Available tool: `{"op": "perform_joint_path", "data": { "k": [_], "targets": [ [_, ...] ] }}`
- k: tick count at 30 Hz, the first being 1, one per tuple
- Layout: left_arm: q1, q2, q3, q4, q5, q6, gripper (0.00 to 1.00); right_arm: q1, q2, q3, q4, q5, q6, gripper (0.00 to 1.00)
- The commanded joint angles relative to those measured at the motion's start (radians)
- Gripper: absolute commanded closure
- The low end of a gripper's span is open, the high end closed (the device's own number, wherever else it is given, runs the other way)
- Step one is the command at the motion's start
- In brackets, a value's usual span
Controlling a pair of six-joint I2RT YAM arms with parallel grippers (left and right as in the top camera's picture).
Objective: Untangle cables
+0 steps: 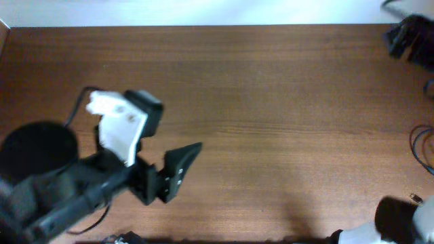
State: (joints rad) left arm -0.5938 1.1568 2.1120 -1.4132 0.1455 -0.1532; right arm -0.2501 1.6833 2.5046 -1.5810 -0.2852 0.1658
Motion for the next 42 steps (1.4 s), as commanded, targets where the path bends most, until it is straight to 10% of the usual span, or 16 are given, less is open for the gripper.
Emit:
{"op": "perform_joint_path", "data": {
  "k": [1,7,15,26,35,42],
  "targets": [
    [-0.001,-0.014,0.008,-0.047,-0.134,0.016,0.21,0.150,-0.139,0.005,-0.026,0.214,0.061,0.02],
    [-0.001,-0.056,0.008,-0.175,-0.226,0.012,0.23,0.435,-0.332,-0.023,-0.117,0.410,0.125,0.02],
    [-0.001,-0.138,-0.064,-0.219,-0.533,-0.196,0.20,0.467,-0.533,-0.415,-0.094,0.470,0.134,0.02],
    [-0.001,-0.310,-0.648,0.043,-0.591,-0.311,0.18,0.467,-0.885,-1.157,0.143,0.470,0.158,0.01],
    [-0.001,-0.325,-0.678,0.179,-0.569,-0.310,0.01,0.467,-0.911,-1.208,0.247,0.426,0.158,0.01],
    [-0.001,-0.325,-0.678,0.425,-0.568,-0.310,0.01,0.467,-0.911,-1.208,0.695,0.428,0.158,0.01]
  ]
}}
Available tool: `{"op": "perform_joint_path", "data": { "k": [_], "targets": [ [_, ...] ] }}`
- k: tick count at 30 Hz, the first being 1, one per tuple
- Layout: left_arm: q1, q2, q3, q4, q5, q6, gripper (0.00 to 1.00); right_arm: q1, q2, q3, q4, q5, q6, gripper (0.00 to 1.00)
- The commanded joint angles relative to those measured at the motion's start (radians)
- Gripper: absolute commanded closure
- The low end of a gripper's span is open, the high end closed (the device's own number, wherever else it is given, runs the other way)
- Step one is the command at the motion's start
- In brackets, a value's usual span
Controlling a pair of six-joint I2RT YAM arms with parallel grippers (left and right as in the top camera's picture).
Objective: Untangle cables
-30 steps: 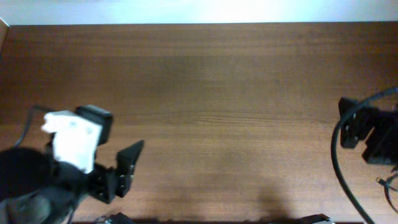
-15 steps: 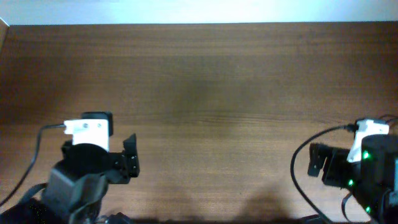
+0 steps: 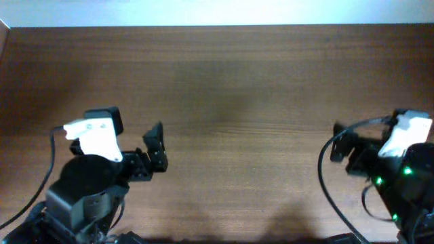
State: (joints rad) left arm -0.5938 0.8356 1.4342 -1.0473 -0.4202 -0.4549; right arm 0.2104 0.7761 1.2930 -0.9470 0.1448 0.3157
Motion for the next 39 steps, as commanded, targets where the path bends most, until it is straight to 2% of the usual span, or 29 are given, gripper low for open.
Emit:
{"op": "perform_joint_path", "data": {
  "k": [1,10,14,20,22,24,25,27,32,36,39],
  "targets": [
    [-0.001,-0.004,0.000,0.087,0.013,-0.008,0.01,0.006,-0.004,0.004,0.069,-0.002,0.008,0.01],
    [-0.002,-0.004,0.000,0.267,0.386,-0.008,0.01,0.006,-0.004,0.003,-0.014,-0.002,0.008,0.01],
    [-0.002,-0.004,0.000,0.270,0.578,-0.008,0.01,0.006,-0.004,0.003,-0.055,-0.002,0.008,0.01],
    [-0.001,-0.004,0.000,0.197,0.642,-0.008,0.01,0.006,-0.004,0.003,-0.072,-0.002,0.008,0.01],
    [-0.001,-0.004,0.000,0.190,0.620,0.004,0.01,0.006,-0.004,0.003,-0.072,-0.002,0.008,0.01],
    [-0.001,-0.004,0.000,0.176,0.560,0.072,0.01,0.006,-0.004,0.003,-0.072,-0.002,0.008,0.01],
    [-0.001,-0.001,0.000,0.146,0.481,0.158,0.01,0.006,-0.004,0.003,-0.072,-0.002,0.008,0.01],
    [-0.001,0.006,0.000,0.114,0.360,0.221,0.01,0.006,-0.004,0.003,-0.072,-0.002,0.008,0.01],
    [0.005,0.016,-0.027,0.080,0.048,0.246,0.01,0.006,-0.004,0.003,-0.072,-0.002,0.008,0.01],
    [0.121,-0.028,-0.115,0.117,0.016,0.248,0.01,0.006,-0.004,0.003,-0.072,-0.002,0.008,0.01],
    [0.274,-0.135,-0.266,0.229,0.102,0.248,0.01,0.006,-0.004,0.003,-0.072,-0.002,0.008,0.01]
  ]
}}
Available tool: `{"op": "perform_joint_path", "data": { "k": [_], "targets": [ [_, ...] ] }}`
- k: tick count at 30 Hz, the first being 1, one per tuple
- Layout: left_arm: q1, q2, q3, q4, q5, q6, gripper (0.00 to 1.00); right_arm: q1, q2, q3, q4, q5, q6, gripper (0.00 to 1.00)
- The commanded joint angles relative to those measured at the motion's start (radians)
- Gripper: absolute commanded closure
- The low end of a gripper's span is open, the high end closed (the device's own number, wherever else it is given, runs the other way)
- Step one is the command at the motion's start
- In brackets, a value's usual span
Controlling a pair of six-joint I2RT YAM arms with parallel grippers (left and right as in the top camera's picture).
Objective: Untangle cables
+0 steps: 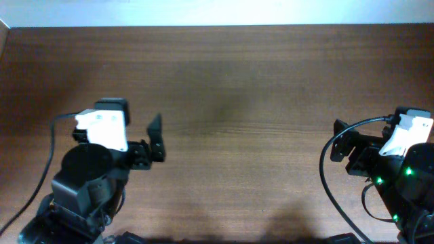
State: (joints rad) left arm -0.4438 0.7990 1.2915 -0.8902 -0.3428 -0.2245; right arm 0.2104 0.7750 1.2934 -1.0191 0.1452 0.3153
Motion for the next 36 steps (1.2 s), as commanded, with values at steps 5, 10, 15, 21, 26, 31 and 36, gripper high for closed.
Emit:
{"op": "perform_joint_path", "data": {
  "k": [5,10,15,21,26,31,36],
  "targets": [
    [0.332,-0.349,-0.422,0.311,0.180,0.017,0.01,0.006,-0.003,0.003,0.000,-0.002,0.008,0.01],
    [0.439,-0.575,-0.657,0.469,0.246,0.017,0.01,0.006,-0.003,0.003,0.000,-0.002,0.008,0.01],
    [0.454,-0.724,-0.811,0.565,0.250,0.017,0.01,0.006,-0.003,0.003,0.000,-0.002,0.008,0.01],
    [0.454,-0.793,-0.971,0.833,0.254,0.009,0.01,0.006,-0.003,0.003,0.000,-0.002,0.008,0.01],
    [0.454,-0.793,-1.100,1.081,0.288,0.002,0.01,0.006,-0.003,0.003,0.000,-0.002,0.008,0.01],
    [0.454,-0.793,-1.276,1.396,0.275,0.003,0.01,0.006,-0.003,0.003,0.000,-0.002,0.008,0.01],
    [0.461,-0.794,-1.283,1.299,0.220,0.003,0.01,0.006,-0.003,0.003,0.000,-0.002,0.008,0.01]
  ]
}}
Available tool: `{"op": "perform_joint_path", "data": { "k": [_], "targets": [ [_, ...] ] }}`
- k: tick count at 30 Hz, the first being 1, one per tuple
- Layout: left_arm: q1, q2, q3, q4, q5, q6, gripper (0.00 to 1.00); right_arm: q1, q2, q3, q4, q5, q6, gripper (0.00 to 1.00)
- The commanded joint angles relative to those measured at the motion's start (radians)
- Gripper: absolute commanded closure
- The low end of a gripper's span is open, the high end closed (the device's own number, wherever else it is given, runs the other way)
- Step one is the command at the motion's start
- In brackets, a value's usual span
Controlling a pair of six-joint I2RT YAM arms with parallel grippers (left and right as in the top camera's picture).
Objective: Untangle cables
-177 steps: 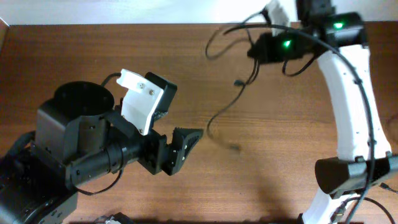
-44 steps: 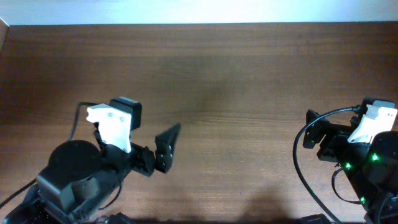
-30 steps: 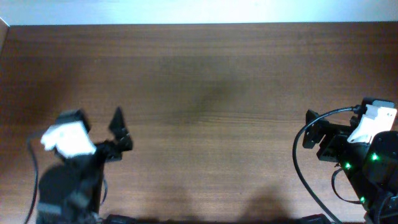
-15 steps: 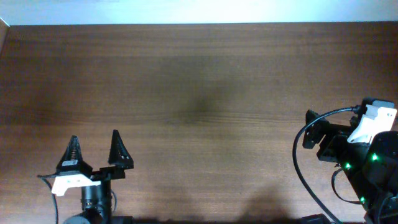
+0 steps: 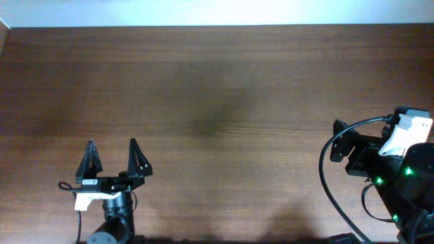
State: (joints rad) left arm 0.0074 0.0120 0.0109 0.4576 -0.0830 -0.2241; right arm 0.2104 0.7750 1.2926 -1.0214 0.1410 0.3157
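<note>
No loose cable shows anywhere on the brown wooden table (image 5: 224, 81) in the overhead view. My left gripper (image 5: 112, 160) sits low near the front left edge. It is open, its two toothed fingers (image 5: 89, 161) spread wide and pointing to the far side with nothing between them. My right gripper (image 5: 338, 141) is by the right edge, seen as a dark block pointing left. Its jaws cannot be made out.
A black lead (image 5: 324, 183) loops from the right arm's wrist down towards the front edge. The right arm's body, with its white camera housing (image 5: 405, 132) and green lights, fills the bottom right corner.
The left arm has dropped back to the front edge. Its gripper, then turned sideways near the left middle, now lies flat and wide open, pointing away. The right arm is unchanged.
At first the left arm reached over the left of the table, and a dark bundle lay at the far right corner with blue wire at the right edge. Then both arms stood near the front and those things no longer showed. Now the left arm is lower still.
</note>
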Motion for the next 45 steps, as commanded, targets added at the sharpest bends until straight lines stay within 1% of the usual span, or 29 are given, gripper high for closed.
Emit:
{"op": "perform_joint_path", "data": {
  "k": [1,4,6,9,12,14,17,19,24,27,45],
  "targets": [
    [0.010,-0.007,-0.002,-0.099,-0.053,0.003,0.01,0.006,-0.003,0.004,0.002,0.002,0.008,0.01],
    [0.010,-0.007,-0.002,-0.241,-0.069,0.002,0.01,0.006,-0.003,0.004,0.002,0.002,0.008,0.01],
    [0.010,-0.007,-0.002,-0.349,-0.108,0.003,0.01,0.006,-0.003,0.004,0.002,0.002,0.008,0.01],
    [0.010,-0.007,-0.002,-0.459,-0.151,0.003,0.01,0.006,-0.003,0.004,0.002,0.002,0.008,0.01],
    [0.010,-0.007,-0.002,-0.520,-0.149,0.082,0.01,0.006,-0.003,0.004,0.002,0.002,0.008,0.01],
    [0.010,-0.007,-0.002,-0.520,-0.130,0.180,0.01,0.006,-0.003,0.004,0.002,0.002,0.008,0.01],
    [0.010,-0.007,-0.002,-0.531,-0.053,0.345,0.01,0.006,-0.003,0.004,0.002,0.002,0.008,0.01],
    [0.010,-0.007,-0.002,-0.532,-0.051,0.346,0.01,0.006,-0.003,0.004,0.002,0.002,0.008,0.01],
    [0.008,-0.006,-0.001,-0.542,0.016,0.334,0.01,0.006,-0.003,0.004,0.002,0.002,0.008,0.01],
    [0.008,-0.006,-0.001,-0.542,0.016,0.295,0.01,0.006,-0.003,0.004,0.002,0.002,0.007,0.01],
    [0.008,-0.005,-0.001,-0.538,0.009,0.293,0.01,0.006,-0.003,0.004,0.002,0.002,0.008,0.01]
  ]
}}
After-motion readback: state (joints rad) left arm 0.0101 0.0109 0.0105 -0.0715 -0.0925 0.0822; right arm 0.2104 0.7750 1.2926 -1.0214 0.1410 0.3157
